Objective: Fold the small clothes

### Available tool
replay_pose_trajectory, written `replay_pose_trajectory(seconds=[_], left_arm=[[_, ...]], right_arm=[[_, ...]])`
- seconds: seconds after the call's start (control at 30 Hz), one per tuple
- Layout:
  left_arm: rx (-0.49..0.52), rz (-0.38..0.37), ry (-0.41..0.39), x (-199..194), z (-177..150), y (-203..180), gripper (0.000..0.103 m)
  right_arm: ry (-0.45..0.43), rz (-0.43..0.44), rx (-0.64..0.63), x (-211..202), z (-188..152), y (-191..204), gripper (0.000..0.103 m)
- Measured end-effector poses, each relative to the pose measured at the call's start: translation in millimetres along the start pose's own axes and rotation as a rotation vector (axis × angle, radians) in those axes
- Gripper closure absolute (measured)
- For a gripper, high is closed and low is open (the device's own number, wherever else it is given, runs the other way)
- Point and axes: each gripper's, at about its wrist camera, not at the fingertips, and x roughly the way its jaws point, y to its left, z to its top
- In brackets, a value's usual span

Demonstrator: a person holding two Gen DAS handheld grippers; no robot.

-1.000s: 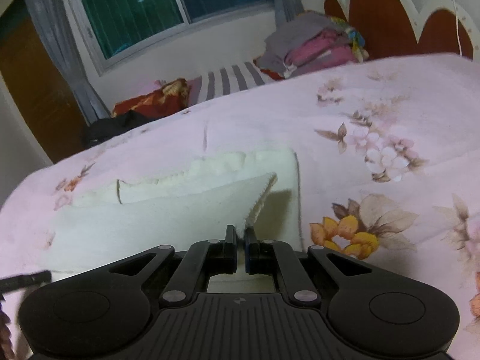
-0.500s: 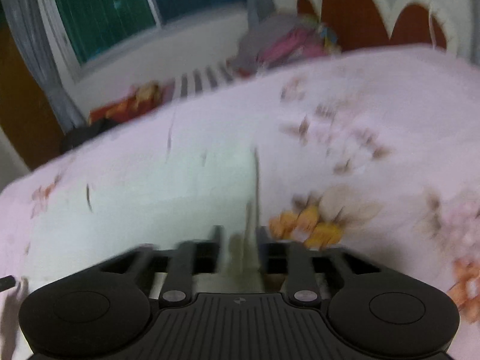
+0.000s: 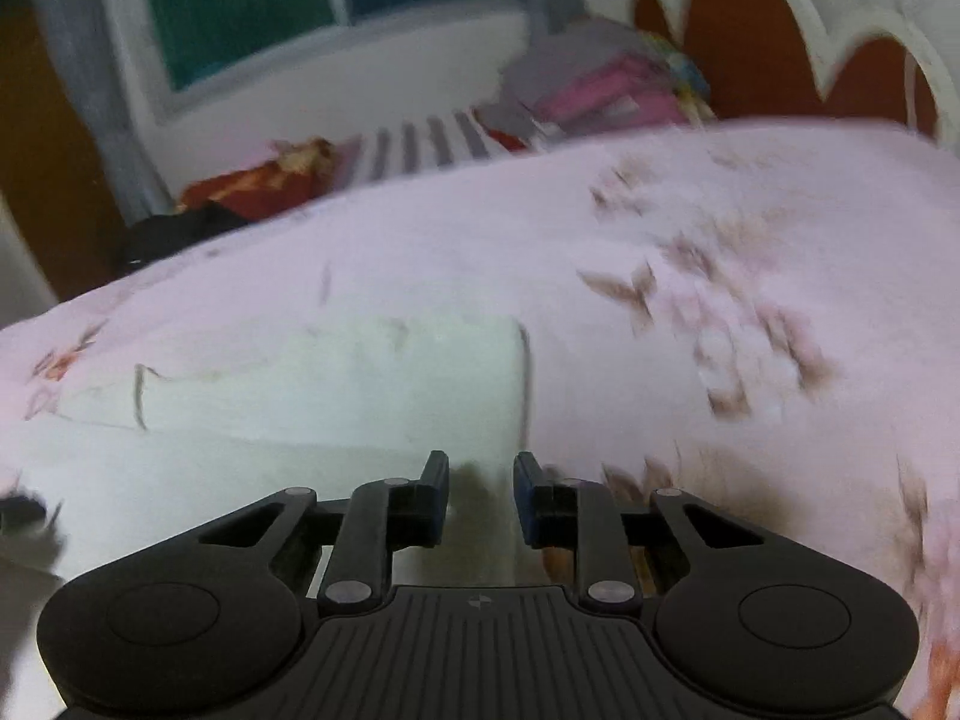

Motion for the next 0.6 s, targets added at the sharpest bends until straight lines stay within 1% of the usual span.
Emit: replay_pose_trajectory(seconds=[0.03, 0.1, 0.13, 0.17, 0.2, 0.27, 0.3, 0.33, 0.37, 0.4, 0.47, 0.53, 0.57, 0.6], left_arm=[[-0.004, -0.001, 0.005, 7, 8, 2, 0.049], [-0.005, -0.014, 0.010, 25, 22, 8, 0.049], [-0.003, -0.005, 0.023, 35, 26, 12, 0.049], [-0.006, 0.025, 0.037, 44, 30, 20, 0.050], [-0.015, 0.062, 0.044, 49, 33, 29, 0.053], [-0.045, 0.099, 0.033, 46, 36, 43, 0.055], [-0.056, 0.108, 0.030, 40, 36, 43, 0.055], [-0.049, 0.119, 0.009, 31, 35, 38, 0.054], [-0.029, 0.115, -0.019, 23, 32, 25, 0.053], [-0.016, 0.091, -0.032, 19, 30, 12, 0.052], [0.008, 0.030, -0.042, 16, 23, -24, 0.049], [0.049, -0.002, -0.037, 21, 16, -53, 0.043], [0.061, -0.014, -0.030, 27, 12, -64, 0.043], [0.066, -0.024, -0.019, 31, 8, -67, 0.043]], right_arm=[[0.002, 0.016, -0.016, 4, 4, 2, 0.078], [0.039, 0.036, -0.022, 21, 11, 6, 0.078], [0.053, 0.028, -0.032, 29, 13, 6, 0.078], [0.059, -0.003, -0.044, 37, 15, 6, 0.078], [0.063, -0.030, -0.040, 43, 18, 3, 0.078], [0.058, -0.095, -0.022, 41, 22, -1, 0.078], [0.043, -0.105, -0.006, 34, 24, -2, 0.078], [0.027, -0.072, 0.011, 27, 24, -2, 0.078], [0.017, -0.022, 0.020, 19, 22, 2, 0.078], [0.014, 0.028, -0.002, 13, 19, 14, 0.078], [0.013, 0.098, -0.048, 10, 14, 45, 0.078], [0.029, 0.187, -0.063, 16, 9, 75, 0.078], [0.041, 0.206, -0.088, 20, 5, 89, 0.078], [0.054, 0.210, -0.116, 23, 1, 101, 0.078]])
